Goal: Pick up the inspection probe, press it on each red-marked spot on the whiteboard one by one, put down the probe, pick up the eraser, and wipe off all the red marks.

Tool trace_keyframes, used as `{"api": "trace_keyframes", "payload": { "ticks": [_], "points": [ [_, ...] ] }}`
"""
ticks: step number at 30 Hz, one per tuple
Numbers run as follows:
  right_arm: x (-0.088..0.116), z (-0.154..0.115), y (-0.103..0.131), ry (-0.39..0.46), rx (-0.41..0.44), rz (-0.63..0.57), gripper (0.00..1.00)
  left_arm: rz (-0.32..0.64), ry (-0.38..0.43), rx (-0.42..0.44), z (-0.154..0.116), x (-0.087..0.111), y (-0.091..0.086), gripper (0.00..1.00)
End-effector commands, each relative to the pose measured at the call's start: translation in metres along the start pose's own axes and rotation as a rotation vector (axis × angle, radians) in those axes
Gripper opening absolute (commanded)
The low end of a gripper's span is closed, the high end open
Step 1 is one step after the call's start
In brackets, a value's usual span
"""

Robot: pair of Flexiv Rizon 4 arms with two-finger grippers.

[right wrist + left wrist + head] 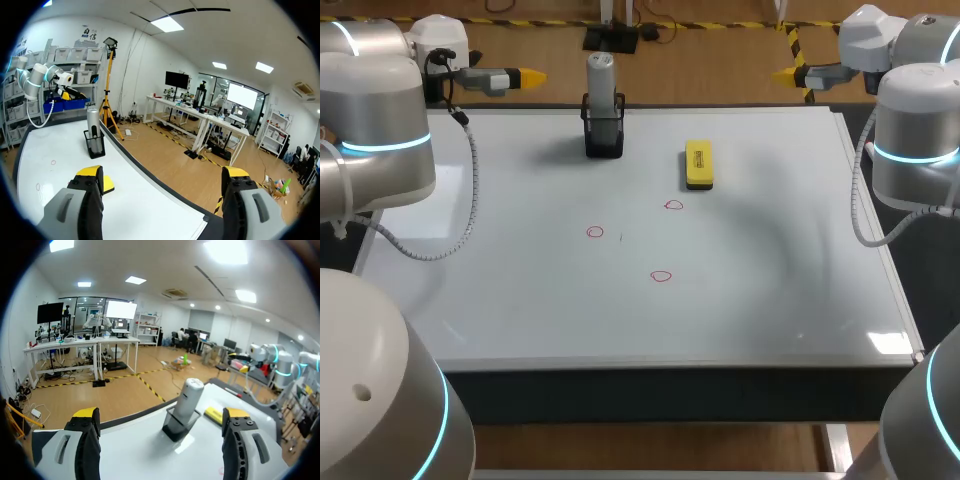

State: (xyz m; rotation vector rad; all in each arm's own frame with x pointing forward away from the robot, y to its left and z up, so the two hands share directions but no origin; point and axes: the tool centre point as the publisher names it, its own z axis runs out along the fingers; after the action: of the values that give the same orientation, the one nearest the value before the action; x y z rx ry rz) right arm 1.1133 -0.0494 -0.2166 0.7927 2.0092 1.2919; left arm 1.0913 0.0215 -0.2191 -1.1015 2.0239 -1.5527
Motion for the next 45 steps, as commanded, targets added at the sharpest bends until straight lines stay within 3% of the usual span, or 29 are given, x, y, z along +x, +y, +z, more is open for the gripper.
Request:
{"api": "trace_keyframes", "payload": {
  "ticks": [1, 24, 35, 45],
  "points": [
    [0.0, 0.0, 0.0, 0.001, 0.001, 0.0, 1.0, -0.001, 0.001, -0.002, 0.0, 0.0, 0.0, 1.0],
    [0.0, 0.0, 0.0, 0.001, 0.001, 0.0, 1.0, 0.006, 0.009, 0.005, -0.001, -0.004, 0.0, 1.0],
    [0.0, 0.0, 0.0, 0.001, 0.001, 0.0, 1.0, 0.118, 0.237, 0.057, 0.002, 0.002, -0.007, 1.0],
    [0.0, 0.0, 0.0, 0.001, 0.001, 0.0, 1.0, 0.13, 0.499, 0.104, 0.01, 0.015, -0.013, 1.0]
  ]
}}
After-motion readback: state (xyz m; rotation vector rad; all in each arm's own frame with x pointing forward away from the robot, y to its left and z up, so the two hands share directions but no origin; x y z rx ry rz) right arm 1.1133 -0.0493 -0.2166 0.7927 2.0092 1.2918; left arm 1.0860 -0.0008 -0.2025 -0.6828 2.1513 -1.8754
